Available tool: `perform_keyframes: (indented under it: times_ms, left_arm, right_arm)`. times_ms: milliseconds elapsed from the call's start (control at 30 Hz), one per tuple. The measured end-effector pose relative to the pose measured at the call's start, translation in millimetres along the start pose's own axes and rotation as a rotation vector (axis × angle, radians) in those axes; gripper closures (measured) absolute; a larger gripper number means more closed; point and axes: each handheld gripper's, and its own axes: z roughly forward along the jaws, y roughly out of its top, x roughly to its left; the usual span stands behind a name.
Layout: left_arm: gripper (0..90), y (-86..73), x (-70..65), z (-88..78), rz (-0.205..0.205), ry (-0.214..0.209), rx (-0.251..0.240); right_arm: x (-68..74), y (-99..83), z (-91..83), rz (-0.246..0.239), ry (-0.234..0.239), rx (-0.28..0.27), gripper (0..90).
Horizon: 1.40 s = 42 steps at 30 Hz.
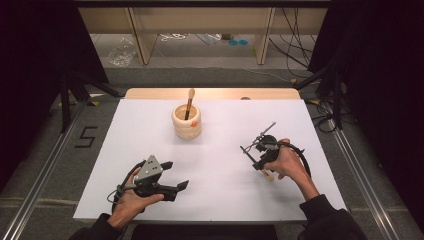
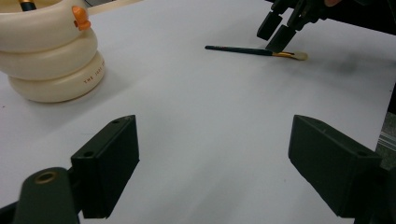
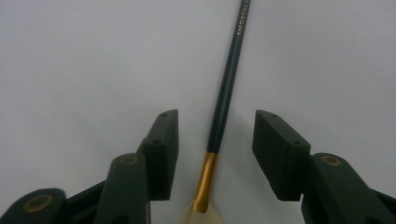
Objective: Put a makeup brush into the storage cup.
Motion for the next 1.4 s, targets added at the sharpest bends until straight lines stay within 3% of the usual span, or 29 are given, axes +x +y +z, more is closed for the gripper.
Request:
perform_keyframes:
  times_ms: [67, 200, 300, 333, 367, 567, 967, 1400]
  left_arm:
    - [16.1, 0.6, 1.2, -0.3, 0.025, -0.003, 0.001]
    - [16.2, 0.2, 0.2, -0.3, 0.001, -0.002, 0.000]
    - [16.2, 0.6, 1.7, -0.3, 0.022, -0.009, -0.002]
    - [16.2, 0.1, 0.2, -0.1, -0.002, -0.007, -0.002]
    - [16.2, 0.3, 0.7, -0.1, 0.008, -0.013, -0.002]
    - [16.2, 1.0, -0.2, -0.5, -0.003, -0.017, -0.003]
    - [16.2, 1.3, -0.5, -0.6, -0.007, -0.019, 0.002]
    - [16.2, 2.3, -0.4, -1.2, -0.009, -0.019, 0.000]
  right_arm:
    - [-1.2, 2.1, 0.0, -0.006, 0.006, 0.013, 54.3]
    - [-3.5, 6.4, 0.9, -0.009, 0.027, 0.032, 58.7]
    - [-3.9, 7.9, 3.0, -0.025, 0.026, 0.067, 60.7]
    - [-3.6, 8.5, 3.7, -0.023, 0.025, 0.069, 61.3]
    - [-3.1, 8.9, 4.1, -0.012, 0.028, 0.079, 61.8]
    - [-7.1, 12.3, 7.1, -0.001, 0.044, 0.090, 65.5]
    - [-9.3, 15.5, 12.2, -0.025, 0.063, 0.128, 72.1]
    - [-13.5, 17.5, 15.2, -0.046, 0.054, 0.169, 81.6]
